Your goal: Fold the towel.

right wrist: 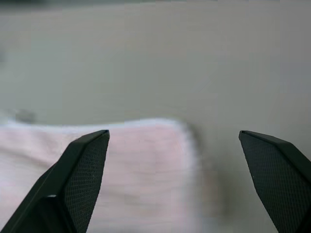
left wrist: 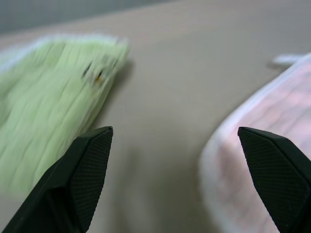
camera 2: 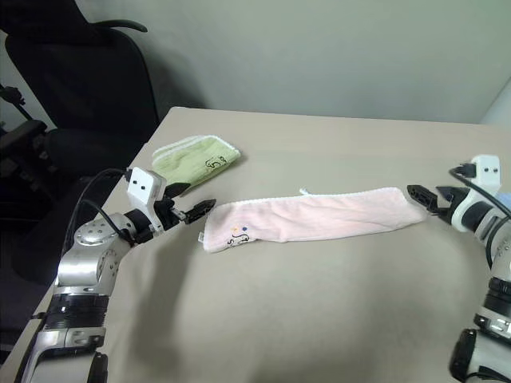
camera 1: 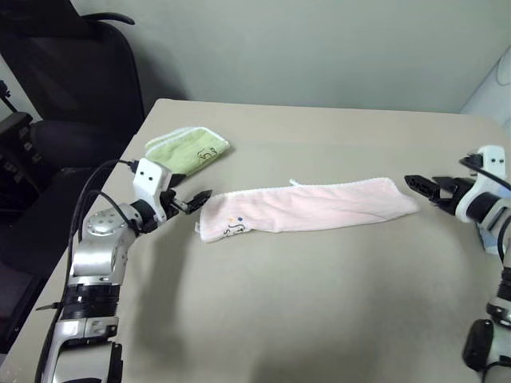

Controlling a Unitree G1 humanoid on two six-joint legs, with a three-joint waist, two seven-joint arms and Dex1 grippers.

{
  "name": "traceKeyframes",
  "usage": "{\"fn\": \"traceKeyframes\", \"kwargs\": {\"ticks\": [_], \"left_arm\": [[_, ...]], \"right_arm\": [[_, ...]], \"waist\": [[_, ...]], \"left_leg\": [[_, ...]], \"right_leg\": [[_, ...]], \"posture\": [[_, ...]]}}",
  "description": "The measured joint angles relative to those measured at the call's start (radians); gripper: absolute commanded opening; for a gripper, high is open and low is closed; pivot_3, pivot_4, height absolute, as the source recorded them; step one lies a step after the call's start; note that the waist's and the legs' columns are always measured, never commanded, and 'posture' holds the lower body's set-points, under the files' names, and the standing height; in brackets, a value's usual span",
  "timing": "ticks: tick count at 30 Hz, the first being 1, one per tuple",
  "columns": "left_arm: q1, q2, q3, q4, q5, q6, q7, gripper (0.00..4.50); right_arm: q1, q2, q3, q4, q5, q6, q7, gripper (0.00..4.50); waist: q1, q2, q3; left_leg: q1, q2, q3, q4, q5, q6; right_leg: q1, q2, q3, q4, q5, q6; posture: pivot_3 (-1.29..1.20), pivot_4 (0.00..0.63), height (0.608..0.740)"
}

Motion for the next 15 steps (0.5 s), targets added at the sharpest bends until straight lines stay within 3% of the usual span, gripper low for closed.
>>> {"fn": "traceKeyframes", "kwargs": {"ticks": [6, 15], "left_arm": [[0.036, 0.004, -0.063, -0.08, -0.009, 0.006, -0.077, 4.47], [0.107, 0.002, -0.114, -0.185, -0.018, 0.025, -0.115, 4.47]], "right_arm": [[-0.003, 0.111, -0.179, -0.073, 0.089, 0.272, -0.13, 4.5], [0.027, 0.19, -0.271, -0.074, 0.095, 0.344, -0.25, 4.5]], "waist": [[0.0, 0.0, 0.0], [0.0, 0.0, 0.0]], "left_leg": [[0.0, 0.0, -0.001, 0.0, 0.0, 0.001], [0.0, 0.0, -0.001, -0.001, 0.0, 0.001]], "right_leg": [[-0.001, 0.0, 0.0, 0.001, 0.0, 0.0], [-0.001, 0.001, -0.001, 0.001, 0.001, 0.0]], "posture": [[0.0, 0.15, 0.74], [0.0, 0.15, 0.74]]}}
